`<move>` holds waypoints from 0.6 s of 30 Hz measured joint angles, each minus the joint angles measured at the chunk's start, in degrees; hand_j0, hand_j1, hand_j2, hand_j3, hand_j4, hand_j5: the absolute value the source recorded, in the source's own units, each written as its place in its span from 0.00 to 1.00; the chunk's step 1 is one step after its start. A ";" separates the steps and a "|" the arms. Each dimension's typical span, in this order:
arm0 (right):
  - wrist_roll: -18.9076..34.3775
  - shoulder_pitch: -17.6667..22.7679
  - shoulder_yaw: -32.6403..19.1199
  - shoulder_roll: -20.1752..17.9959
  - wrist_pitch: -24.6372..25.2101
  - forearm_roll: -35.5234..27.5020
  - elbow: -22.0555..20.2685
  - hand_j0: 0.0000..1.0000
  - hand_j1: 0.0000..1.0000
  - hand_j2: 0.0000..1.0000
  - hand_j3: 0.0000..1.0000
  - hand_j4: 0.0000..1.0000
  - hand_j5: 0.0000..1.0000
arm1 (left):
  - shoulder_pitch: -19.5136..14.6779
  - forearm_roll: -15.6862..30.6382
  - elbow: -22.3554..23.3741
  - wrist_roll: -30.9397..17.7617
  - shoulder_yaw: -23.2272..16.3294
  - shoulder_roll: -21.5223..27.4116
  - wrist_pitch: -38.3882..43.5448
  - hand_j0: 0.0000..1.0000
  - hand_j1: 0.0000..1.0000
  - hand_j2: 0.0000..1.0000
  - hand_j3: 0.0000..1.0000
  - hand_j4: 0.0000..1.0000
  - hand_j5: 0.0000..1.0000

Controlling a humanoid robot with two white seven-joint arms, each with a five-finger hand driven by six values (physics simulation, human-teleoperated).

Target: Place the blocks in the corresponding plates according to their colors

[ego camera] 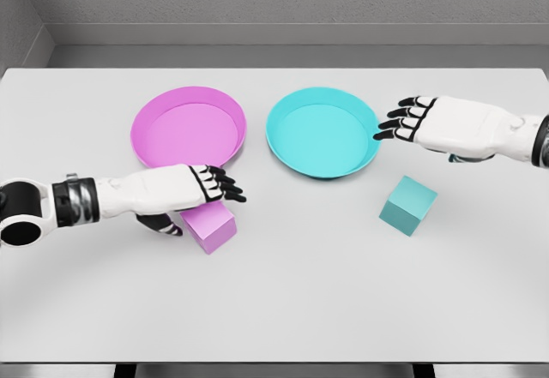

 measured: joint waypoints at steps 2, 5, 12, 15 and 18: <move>0.22 1.05 -0.07 -0.46 -0.01 0.66 -0.03 1.00 1.00 1.00 1.00 1.00 1.00 | 0.09 -0.20 0.01 -0.02 -0.31 -0.47 -0.12 1.00 1.00 1.00 1.00 1.00 1.00; 0.36 1.76 -0.21 -0.94 0.00 1.26 -0.04 1.00 1.00 1.00 1.00 1.00 1.00 | 0.00 -0.35 -0.02 -0.02 -0.79 -0.78 -0.40 1.00 1.00 1.00 1.00 1.00 1.00; 0.43 4.75 -0.48 -2.50 -0.01 1.59 -0.98 1.00 1.00 1.00 1.00 1.00 1.00 | 0.00 -1.29 0.01 0.01 -1.08 -0.70 -0.63 0.87 0.87 0.87 0.87 0.87 0.87; 0.44 5.71 -0.49 -2.98 0.00 1.59 -1.64 1.00 1.00 1.00 1.00 1.00 1.00 | 0.00 -1.59 0.05 0.02 -1.11 -0.58 -0.67 0.83 0.83 0.83 0.83 0.83 0.83; 0.44 6.07 -0.49 -2.99 0.01 1.59 -1.88 1.00 1.00 1.00 1.00 1.00 1.00 | 0.09 -2.24 0.07 0.02 -1.11 -0.50 -0.72 0.78 0.78 0.78 0.78 0.78 0.78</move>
